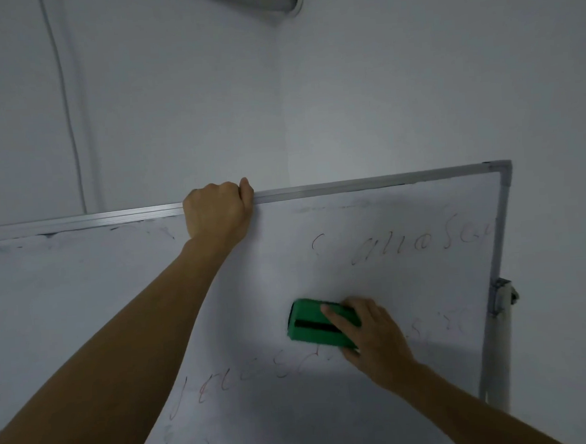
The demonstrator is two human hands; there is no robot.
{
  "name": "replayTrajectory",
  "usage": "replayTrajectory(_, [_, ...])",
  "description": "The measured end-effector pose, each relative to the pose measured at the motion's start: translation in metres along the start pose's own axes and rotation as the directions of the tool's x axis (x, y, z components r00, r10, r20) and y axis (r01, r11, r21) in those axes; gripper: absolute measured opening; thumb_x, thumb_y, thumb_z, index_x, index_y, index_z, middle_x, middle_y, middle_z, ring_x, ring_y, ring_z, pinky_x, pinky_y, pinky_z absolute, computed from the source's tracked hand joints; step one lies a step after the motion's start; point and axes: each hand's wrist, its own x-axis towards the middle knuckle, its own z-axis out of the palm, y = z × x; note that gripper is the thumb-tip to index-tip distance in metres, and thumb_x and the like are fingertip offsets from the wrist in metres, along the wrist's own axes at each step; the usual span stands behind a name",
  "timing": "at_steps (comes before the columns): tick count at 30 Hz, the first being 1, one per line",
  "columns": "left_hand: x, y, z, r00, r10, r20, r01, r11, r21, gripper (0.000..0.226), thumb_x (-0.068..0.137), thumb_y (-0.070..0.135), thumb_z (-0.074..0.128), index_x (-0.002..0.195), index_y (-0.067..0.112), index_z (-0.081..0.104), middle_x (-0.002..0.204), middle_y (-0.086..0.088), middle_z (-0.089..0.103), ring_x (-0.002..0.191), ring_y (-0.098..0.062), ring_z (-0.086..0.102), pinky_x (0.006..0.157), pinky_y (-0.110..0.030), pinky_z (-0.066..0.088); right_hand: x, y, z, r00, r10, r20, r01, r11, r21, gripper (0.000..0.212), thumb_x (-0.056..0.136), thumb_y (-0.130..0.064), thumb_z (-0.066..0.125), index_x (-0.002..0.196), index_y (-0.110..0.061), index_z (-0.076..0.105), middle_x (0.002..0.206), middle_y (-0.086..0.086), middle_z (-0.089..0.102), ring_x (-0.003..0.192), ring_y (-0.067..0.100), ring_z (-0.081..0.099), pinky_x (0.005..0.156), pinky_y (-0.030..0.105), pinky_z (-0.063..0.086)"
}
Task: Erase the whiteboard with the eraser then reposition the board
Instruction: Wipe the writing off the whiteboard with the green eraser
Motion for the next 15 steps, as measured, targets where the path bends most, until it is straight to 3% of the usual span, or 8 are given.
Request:
replayTrajectory(2, [-0.001,-0.003,-0.001,1.0,0.004,-0.015,-0.005,1.0,-0.018,0.045,0.099,0.031,0.025,0.071,0.011,0.055,0.054,-0.002,0.039,0.044,-0.018,0.024,0.048,-0.029,0.009,0.005,0.013,-0.006,0.993,-0.111,0.031,0.113,0.992,-0.054,0.09,0.059,-0.031,0.087,0.138,-0.027,0.042,0.12,0.01,0.046,0.103,0.024,0.049,0.082,0.04,0.056])
replayTrajectory(3, [-0.002,-0.003,-0.001,1.0,0.008,-0.023,-0.008,1.0,-0.019,0.045,0.099,0.031,0.026,0.072,0.012,0.055,0.055,-0.003,0.041,0.044,-0.018,0.023,0.048,-0.029,0.008,0.016,0.022,-0.013,0.996,-0.085,-0.019,0.083,0.993,-0.079,0.089,0.061,-0.03,0.086,0.138,-0.026,0.042,0.121,0.011,0.047,0.103,0.026,0.05,0.082,0.041,0.056])
replayTrajectory(5, [-0.002,-0.002,-0.001,0.999,0.015,-0.04,-0.016,0.999,-0.031,0.046,0.1,0.031,0.028,0.068,0.011,0.054,0.054,-0.004,0.041,0.043,-0.017,0.021,0.048,-0.029,0.007,0.048,0.039,-0.033,0.978,0.12,-0.168,-0.13,0.99,-0.049,0.09,0.063,-0.029,0.087,0.14,-0.024,0.04,0.121,0.017,0.051,0.101,0.032,0.053,0.077,0.044,0.056])
replayTrajectory(7, [-0.002,0.001,-0.001,0.998,0.004,-0.068,-0.009,0.997,-0.079,0.049,0.1,0.032,0.032,0.06,0.01,0.051,0.05,-0.003,0.038,0.042,-0.018,0.023,0.048,-0.029,0.009,0.075,0.048,-0.048,0.889,0.375,-0.264,-0.372,0.926,0.063,0.095,0.066,-0.033,0.086,0.145,-0.021,0.035,0.119,0.019,0.051,0.1,0.033,0.052,0.072,0.038,0.053])
replayTrajectory(9, [-0.002,0.003,-0.002,0.996,-0.003,-0.09,-0.007,0.994,-0.105,0.051,0.1,0.032,0.034,0.057,0.01,0.048,0.047,-0.003,0.036,0.042,-0.02,0.025,0.05,-0.029,0.012,0.08,0.039,-0.045,0.841,0.454,-0.294,-0.446,0.89,0.096,0.096,0.068,-0.035,0.084,0.147,-0.018,0.033,0.119,0.02,0.05,0.1,0.033,0.051,0.07,0.034,0.05])
replayTrajectory(11, [-0.002,0.003,-0.002,0.997,-0.003,-0.078,-0.006,0.994,-0.113,0.051,0.1,0.032,0.033,0.057,0.01,0.048,0.047,-0.001,0.033,0.041,-0.018,0.023,0.051,-0.029,0.013,0.061,0.016,-0.027,0.91,0.334,-0.247,-0.334,0.942,0.041,0.095,0.065,-0.032,0.086,0.144,-0.018,0.037,0.121,0.021,0.05,0.099,0.033,0.054,0.074,0.037,0.054])
replayTrajectory(13, [-0.003,0.001,-0.002,0.998,-0.003,-0.066,-0.004,0.993,-0.115,0.051,0.1,0.032,0.032,0.058,0.01,0.048,0.047,-0.001,0.033,0.042,-0.019,0.025,0.052,-0.031,0.016,0.028,-0.005,-0.009,0.992,0.077,-0.102,-0.083,0.995,-0.058,0.093,0.062,-0.032,0.087,0.141,-0.022,0.04,0.121,0.016,0.048,0.101,0.029,0.053,0.078,0.041,0.057])
replayTrajectory(15, [-0.004,-0.002,-0.004,0.997,0.003,-0.075,-0.012,0.993,-0.118,0.05,0.1,0.032,0.033,0.058,0.01,0.048,0.047,-0.001,0.032,0.042,-0.02,0.026,0.051,-0.029,0.014,0.004,-0.001,-0.002,0.993,-0.092,0.074,0.099,0.99,-0.104,0.09,0.063,-0.035,0.084,0.141,-0.028,0.04,0.121,0.01,0.047,0.104,0.024,0.049,0.082,0.04,0.056])
